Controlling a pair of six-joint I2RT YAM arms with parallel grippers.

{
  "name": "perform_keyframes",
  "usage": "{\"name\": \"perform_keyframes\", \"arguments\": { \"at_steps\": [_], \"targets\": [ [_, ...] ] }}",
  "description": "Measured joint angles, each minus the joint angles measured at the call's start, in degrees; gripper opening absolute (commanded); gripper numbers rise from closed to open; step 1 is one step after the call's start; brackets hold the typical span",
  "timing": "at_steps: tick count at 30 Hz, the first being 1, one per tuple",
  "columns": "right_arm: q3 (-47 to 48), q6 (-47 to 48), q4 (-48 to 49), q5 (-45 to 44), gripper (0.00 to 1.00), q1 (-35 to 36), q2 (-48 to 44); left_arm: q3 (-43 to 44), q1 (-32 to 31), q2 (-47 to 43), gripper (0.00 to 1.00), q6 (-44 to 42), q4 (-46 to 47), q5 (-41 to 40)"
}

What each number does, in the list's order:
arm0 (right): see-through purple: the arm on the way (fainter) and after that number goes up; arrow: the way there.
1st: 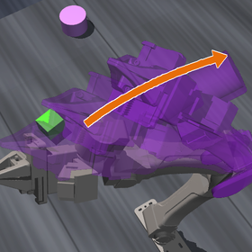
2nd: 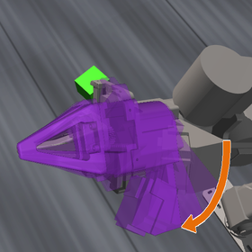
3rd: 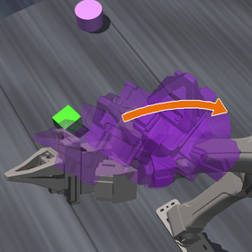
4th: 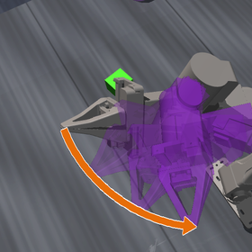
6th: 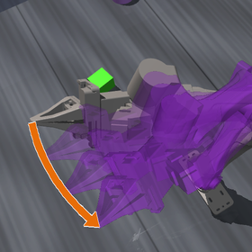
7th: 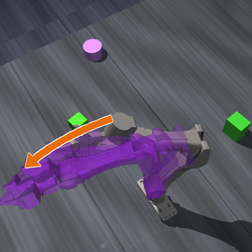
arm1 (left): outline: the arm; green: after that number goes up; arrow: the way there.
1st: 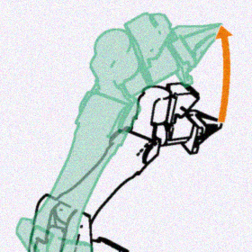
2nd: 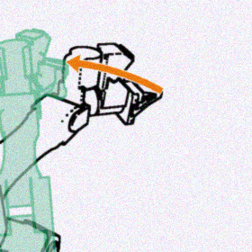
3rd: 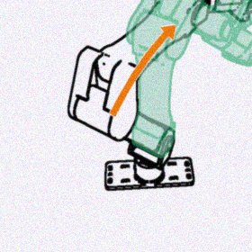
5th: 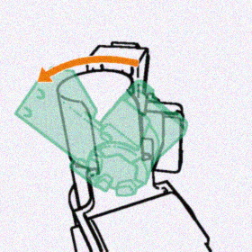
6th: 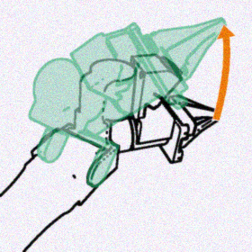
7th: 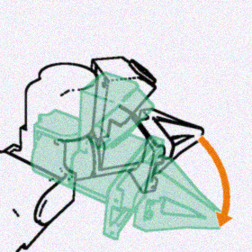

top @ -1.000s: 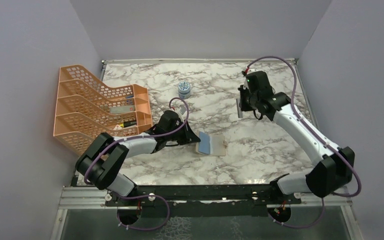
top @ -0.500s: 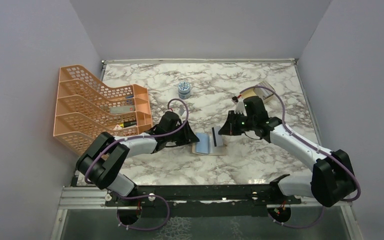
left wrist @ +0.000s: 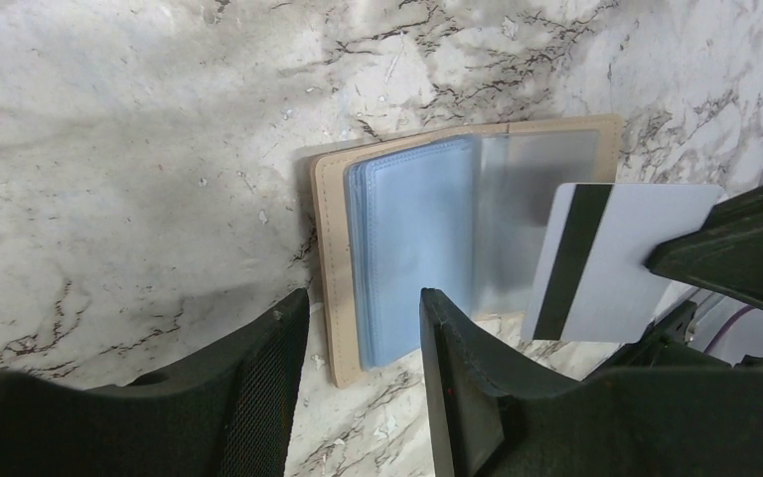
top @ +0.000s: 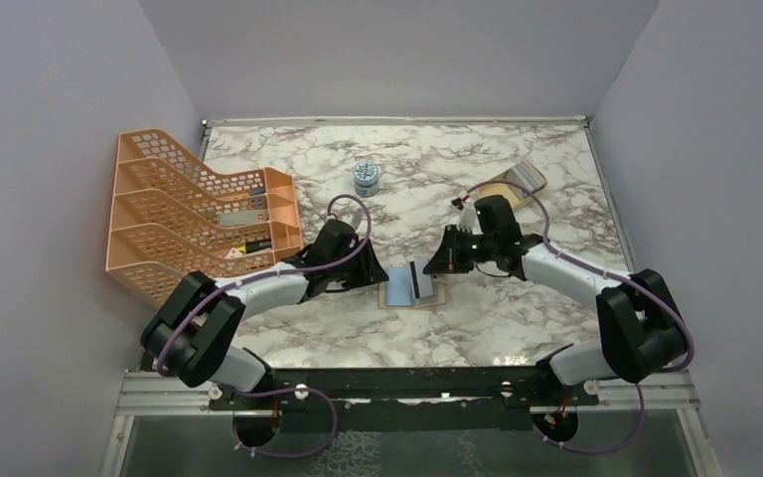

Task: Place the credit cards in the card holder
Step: Insert the credit card into the card holder.

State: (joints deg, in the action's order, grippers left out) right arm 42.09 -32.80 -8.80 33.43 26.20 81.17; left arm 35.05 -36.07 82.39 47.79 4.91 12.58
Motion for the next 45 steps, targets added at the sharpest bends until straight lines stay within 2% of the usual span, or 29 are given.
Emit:
{"name": "perform_keyframes", "arguments": {
  "at_steps": [3, 7, 12, 19, 30, 45],
  "targets": [
    [-0.52, -1.33, 0.94, 0.22, 0.01, 0.0, 1.6, -0.04, 0.0, -0.02, 0.28, 0.04, 0.35, 0.46],
    [-1.29, -2.4, 1.18, -0.83, 0.01, 0.0, 1.88, -0.85, 0.0, 0.0, 0.24, 0.28, 4.0, 2.75],
    [-1.77, -3.5, 1.6, -2.25, 0.01, 0.0, 1.31, -2.6, 0.0, 1.01, 0.14, 1.49, 9.46, 6.47],
    [-1.99, -5.05, 4.0, 0.09, 0.01, -0.59, 3.52, -2.84, 0.0, 4.66, 0.04, 1.88, 11.43, 7.52],
    [-3.26, -5.53, 5.33, 3.82, 0.01, -2.51, 6.73, -2.97, 0.0, 5.07, 0.02, -0.44, 6.58, 5.01],
    [-6.27, -9.31, 10.01, 5.73, 0.01, -3.04, 8.0, -2.97, -0.04, 4.28, 0.05, -1.29, 4.83, 3.82]
  ]
}}
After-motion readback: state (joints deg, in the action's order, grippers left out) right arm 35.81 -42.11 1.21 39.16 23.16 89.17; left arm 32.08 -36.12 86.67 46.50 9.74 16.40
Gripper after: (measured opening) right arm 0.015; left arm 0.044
